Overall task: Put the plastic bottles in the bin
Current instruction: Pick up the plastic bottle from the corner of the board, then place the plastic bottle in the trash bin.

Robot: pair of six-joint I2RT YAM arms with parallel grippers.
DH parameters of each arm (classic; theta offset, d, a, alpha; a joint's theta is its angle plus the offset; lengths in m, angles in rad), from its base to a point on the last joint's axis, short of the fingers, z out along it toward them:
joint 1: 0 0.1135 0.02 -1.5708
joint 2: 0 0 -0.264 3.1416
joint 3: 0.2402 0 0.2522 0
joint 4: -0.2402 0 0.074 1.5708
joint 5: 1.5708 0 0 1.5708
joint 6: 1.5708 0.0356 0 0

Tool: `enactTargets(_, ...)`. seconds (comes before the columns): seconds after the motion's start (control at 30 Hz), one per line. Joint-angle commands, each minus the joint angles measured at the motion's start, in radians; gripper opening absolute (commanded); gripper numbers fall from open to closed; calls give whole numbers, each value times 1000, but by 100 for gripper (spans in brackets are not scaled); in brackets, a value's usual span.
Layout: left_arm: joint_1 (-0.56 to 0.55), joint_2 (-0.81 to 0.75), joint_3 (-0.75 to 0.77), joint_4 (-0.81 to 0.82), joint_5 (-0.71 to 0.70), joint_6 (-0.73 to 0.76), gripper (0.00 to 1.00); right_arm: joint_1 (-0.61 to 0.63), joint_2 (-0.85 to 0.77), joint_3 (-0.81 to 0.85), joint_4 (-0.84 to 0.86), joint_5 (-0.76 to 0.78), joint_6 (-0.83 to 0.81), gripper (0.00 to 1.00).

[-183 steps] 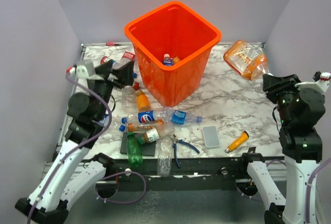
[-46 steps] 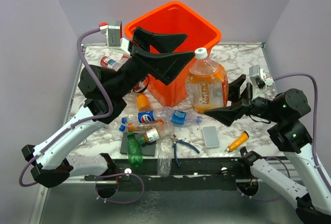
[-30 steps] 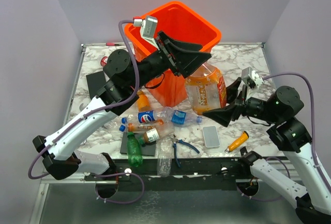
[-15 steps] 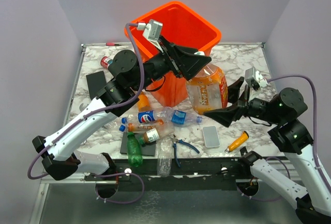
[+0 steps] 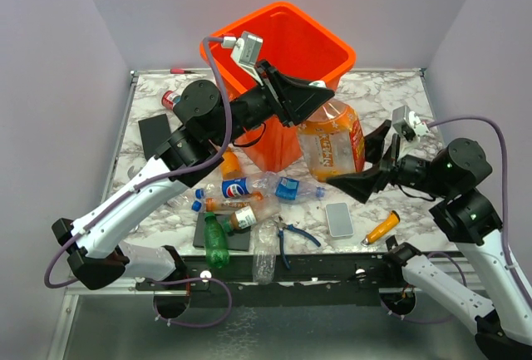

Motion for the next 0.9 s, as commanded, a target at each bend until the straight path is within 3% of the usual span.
enactTargets(0.0, -5, -15, 19, -6, -37, 55, 0, 5, -4, 68, -43, -14, 27, 97)
enactTargets(0.27, 7, -16, 153, 35, -331, 261, 0, 5, -149, 91, -149, 100, 82, 100)
enactTargets(0.37, 7, -21, 144, 181, -441, 349, 0, 5, -218, 80, -178, 193, 90, 100)
enactTargets(0.53, 12, 12, 55, 570, -648, 556, 0, 5, -352, -23, -163, 389, 128, 100)
enactTargets(0.67, 21, 133, 151, 642, -655, 734, 0, 5, -442, -127, -138, 504, 182, 100)
enactTargets(0.87, 20, 294, 231, 628, -513, 933, 0, 5, -474, -203, -184, 604, 221, 100)
